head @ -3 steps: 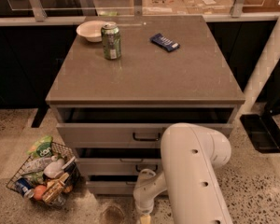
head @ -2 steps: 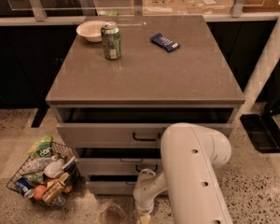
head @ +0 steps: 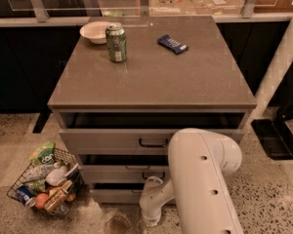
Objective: Open bottom drawer
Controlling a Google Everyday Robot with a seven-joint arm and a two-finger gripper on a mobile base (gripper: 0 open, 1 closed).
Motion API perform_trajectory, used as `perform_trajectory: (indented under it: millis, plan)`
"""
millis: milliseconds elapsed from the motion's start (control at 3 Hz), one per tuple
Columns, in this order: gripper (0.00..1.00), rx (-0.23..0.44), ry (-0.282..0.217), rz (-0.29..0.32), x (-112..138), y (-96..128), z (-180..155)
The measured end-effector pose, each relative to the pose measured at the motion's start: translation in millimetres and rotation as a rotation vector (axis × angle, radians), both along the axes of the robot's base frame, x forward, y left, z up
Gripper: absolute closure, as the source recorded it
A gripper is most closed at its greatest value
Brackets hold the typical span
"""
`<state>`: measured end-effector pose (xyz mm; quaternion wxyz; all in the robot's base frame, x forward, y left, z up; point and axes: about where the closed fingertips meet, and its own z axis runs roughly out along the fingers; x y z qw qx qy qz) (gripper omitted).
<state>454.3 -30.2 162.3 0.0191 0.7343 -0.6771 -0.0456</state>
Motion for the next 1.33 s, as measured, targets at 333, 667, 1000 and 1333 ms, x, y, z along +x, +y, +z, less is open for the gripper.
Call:
perform_trajectory:
  millis: [333, 667, 1000, 1333]
  plan:
    - [1.00, -0.001, 0.002, 0.000, -1.4, -0.3, -1.0]
    - [0.82, -0.001, 0.003, 0.000, -1.8, -0.4, -1.3]
    - [0.59, -0.001, 0.005, 0.001, -2.6, -0.6, -1.9]
    - [0.35, -0.001, 0.005, 0.001, -2.6, -0.6, -1.9]
